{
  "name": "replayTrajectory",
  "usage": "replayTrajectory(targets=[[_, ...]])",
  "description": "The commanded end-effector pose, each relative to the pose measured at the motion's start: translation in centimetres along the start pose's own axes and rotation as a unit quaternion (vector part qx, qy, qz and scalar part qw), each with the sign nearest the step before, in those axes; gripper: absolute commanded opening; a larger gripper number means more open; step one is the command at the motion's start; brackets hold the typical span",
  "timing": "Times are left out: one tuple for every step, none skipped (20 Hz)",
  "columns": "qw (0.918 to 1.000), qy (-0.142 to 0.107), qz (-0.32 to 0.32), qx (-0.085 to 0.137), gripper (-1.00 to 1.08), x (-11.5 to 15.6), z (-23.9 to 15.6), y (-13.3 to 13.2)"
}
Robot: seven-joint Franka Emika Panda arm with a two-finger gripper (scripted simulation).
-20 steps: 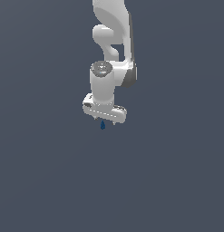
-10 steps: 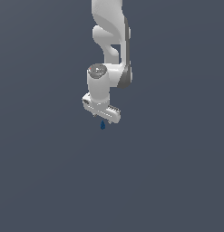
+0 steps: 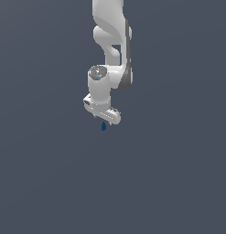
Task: Pick up the object and move it to a goal position.
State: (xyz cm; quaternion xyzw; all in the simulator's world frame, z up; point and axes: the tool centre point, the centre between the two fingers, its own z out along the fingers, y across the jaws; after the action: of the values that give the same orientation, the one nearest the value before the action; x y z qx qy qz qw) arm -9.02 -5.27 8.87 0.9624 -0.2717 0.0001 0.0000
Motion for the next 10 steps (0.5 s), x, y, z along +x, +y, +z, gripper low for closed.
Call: replayTrajectory(targets=[[1.0, 0.0, 0.0, 0.0, 1.0, 0.0, 0.7, 0.0], [1.0, 0.0, 0.001, 0.0, 1.0, -0.1, 1.0, 0.1], [1.0, 0.0, 0.001, 0.0, 1.0, -0.1, 1.5, 0.1], [1.0, 0.0, 0.001, 0.0, 1.0, -0.1, 2.0, 0.1], [1.0, 0.0, 0.002, 0.0, 1.0, -0.1, 2.5, 0.1], [1.0, 0.0, 0.002, 0.0, 1.0, -0.1, 3.0, 0.1], [1.0, 0.0, 0.002, 0.0, 1.0, -0.1, 3.4, 0.1], [1.0, 0.0, 0.003, 0.0, 1.0, -0.1, 3.7, 0.1], [1.0, 0.0, 0.003, 0.0, 1.0, -0.1, 4.0, 0.1], [1.0, 0.0, 0.003, 0.0, 1.0, -0.1, 4.2, 0.1]])
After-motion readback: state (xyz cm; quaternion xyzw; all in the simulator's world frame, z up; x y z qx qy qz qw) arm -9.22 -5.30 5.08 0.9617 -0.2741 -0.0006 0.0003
